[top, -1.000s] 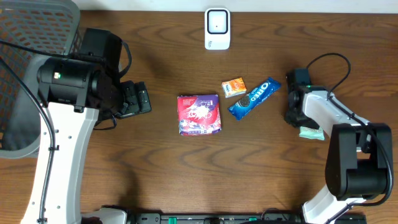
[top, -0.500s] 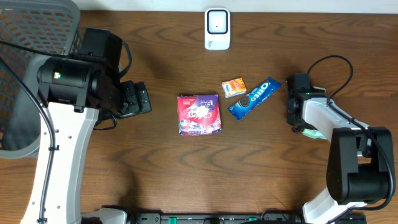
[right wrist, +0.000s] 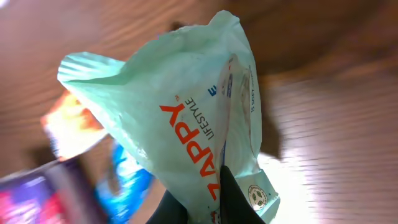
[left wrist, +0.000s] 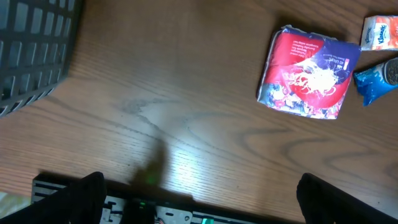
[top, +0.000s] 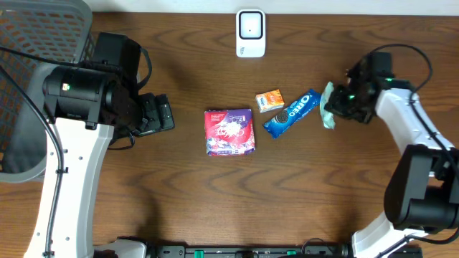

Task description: Scan the item barcode

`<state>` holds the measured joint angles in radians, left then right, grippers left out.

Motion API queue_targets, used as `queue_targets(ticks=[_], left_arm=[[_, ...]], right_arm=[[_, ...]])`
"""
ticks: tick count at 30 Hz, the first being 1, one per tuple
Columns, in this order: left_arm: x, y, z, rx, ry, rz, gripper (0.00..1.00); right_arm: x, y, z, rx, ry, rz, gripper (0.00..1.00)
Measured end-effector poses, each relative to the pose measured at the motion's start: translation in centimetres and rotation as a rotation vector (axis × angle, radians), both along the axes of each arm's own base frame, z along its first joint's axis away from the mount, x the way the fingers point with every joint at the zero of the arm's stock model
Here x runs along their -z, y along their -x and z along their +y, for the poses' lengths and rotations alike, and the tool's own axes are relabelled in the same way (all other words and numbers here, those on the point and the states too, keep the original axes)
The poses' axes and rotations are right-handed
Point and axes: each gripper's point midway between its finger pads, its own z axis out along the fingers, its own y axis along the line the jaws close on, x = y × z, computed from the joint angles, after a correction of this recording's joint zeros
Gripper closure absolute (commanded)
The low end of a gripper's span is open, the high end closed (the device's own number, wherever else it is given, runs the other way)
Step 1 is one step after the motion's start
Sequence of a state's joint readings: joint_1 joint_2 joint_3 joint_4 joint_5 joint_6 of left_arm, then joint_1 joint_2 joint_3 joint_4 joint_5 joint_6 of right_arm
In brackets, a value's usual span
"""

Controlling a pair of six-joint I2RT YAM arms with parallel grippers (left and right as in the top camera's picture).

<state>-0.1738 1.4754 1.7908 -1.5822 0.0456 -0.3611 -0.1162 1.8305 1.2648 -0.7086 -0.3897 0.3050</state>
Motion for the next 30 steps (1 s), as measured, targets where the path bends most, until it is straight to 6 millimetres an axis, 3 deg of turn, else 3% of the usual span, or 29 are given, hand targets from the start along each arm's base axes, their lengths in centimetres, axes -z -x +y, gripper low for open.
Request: queue_targets(ticks=[7, 11, 14, 20, 24, 30], left_arm=[[0.0, 0.0, 0.0, 0.0, 0.0, 0.0, 0.02], [0.0, 0.0, 0.0, 0.0, 0.0, 0.0, 0.02], [0.0, 0.0, 0.0, 0.0, 0.0, 0.0, 0.02], [0.0, 0.0, 0.0, 0.0, 0.0, 0.0, 0.02], [0.0, 0.0, 0.0, 0.0, 0.0, 0.0, 0.02], [0.0, 0.0, 0.0, 0.0, 0.0, 0.0, 0.02]], right_arm=[[-1.3, -0.5, 0.7, -0.023, -0.283, -0.103, 0.99], [0.2, 0.2, 1.9, -0.041, -0.4, -0.126, 0.99], [2.3, 1.2, 1.6, 0.007, -0.471, -0.085, 0.99], [3.8, 2.4, -2.3, 0.175, -0.566, -0.018, 0.98], [3.8, 3.3, -5.3, 0.277, -0.584, -0.001, 0.72], [4.3, 6.3, -8.1, 0.364, -0.459, 0.127, 0.68]])
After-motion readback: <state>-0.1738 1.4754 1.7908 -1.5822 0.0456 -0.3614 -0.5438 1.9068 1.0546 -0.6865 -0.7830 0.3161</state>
